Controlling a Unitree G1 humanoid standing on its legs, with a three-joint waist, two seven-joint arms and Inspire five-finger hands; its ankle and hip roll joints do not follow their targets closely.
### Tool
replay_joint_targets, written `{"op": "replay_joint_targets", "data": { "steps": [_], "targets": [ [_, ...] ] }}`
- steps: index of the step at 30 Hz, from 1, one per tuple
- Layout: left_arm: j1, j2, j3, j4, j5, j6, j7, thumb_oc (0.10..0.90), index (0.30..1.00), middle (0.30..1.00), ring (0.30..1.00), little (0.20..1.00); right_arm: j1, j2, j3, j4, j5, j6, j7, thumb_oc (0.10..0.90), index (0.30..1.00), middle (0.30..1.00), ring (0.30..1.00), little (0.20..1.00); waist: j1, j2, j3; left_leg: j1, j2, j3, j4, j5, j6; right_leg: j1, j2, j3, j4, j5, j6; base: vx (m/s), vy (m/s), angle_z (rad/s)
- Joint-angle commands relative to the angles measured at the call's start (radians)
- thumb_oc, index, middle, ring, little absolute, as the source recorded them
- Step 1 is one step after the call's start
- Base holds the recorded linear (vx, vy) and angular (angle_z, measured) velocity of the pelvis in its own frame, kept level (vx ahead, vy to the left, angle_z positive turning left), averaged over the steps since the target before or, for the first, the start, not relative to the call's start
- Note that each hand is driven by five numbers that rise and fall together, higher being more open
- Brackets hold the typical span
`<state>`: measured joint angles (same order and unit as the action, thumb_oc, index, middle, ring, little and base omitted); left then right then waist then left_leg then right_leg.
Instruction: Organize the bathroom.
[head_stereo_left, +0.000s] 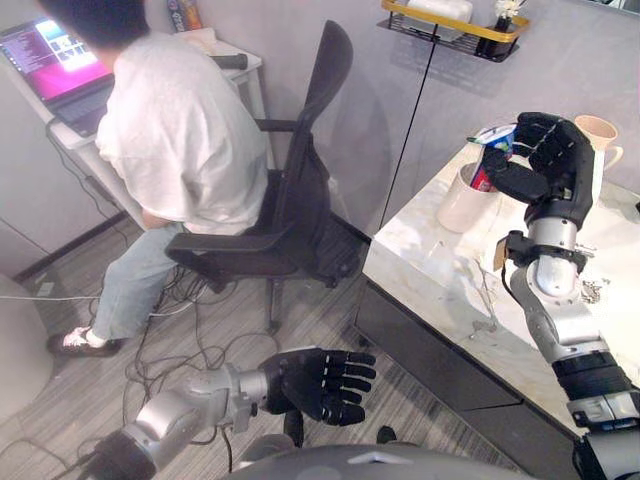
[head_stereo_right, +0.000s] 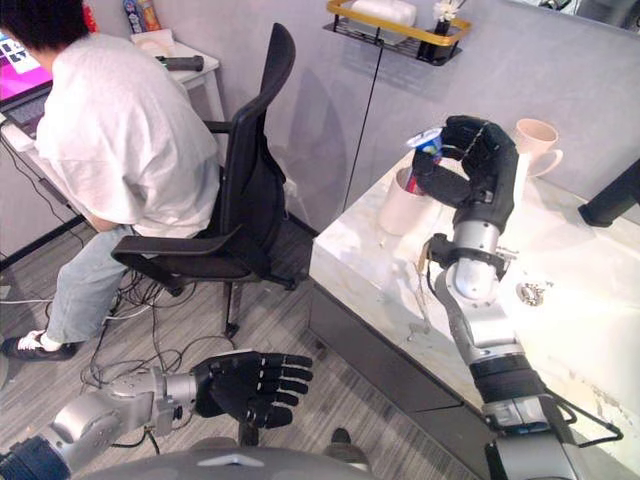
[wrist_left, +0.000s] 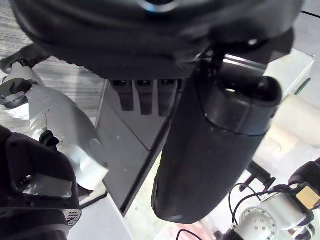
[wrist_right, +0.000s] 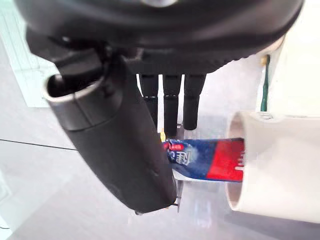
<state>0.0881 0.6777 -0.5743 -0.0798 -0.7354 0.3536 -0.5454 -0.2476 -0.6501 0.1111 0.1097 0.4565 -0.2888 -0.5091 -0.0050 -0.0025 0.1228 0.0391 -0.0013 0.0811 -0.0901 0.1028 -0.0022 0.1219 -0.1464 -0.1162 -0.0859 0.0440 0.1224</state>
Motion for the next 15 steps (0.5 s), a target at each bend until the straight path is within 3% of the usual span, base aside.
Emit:
{"op": "replay_joint_targets", "data": {
  "steps": [1, 15],
  "targets": [
    [-0.023, -0.022, -0.005, -0.083, -0.043, -0.074, -0.029, 0.8, 0.9, 0.9, 0.9, 0.9, -0.098, -0.038, -0.066, -0.121, 0.005, -0.074, -0.01, 0.8, 0.9, 0.9, 0.9, 0.9, 0.013, 0.013, -0.045, 0.071, -0.014, 0.035, 0.006, -0.094, 0.027, -0.037, 0.105, -0.055, -0.001, 0.024, -0.043, -0.04, 0.026, -0.01],
    [-0.043, -0.031, -0.007, -0.089, -0.037, -0.065, -0.014, 0.8, 0.9, 0.9, 0.9, 0.9, -0.04, -0.027, -0.096, -0.112, 0.07, -0.022, 0.001, 0.8, 0.9, 0.9, 0.9, 0.9, -0.001, 0.01, -0.051, 0.068, -0.021, 0.041, 0.003, -0.096, 0.034, -0.05, 0.1, -0.043, -0.001, 0.034, -0.034, -0.05, 0.031, -0.02]
  ]
}}
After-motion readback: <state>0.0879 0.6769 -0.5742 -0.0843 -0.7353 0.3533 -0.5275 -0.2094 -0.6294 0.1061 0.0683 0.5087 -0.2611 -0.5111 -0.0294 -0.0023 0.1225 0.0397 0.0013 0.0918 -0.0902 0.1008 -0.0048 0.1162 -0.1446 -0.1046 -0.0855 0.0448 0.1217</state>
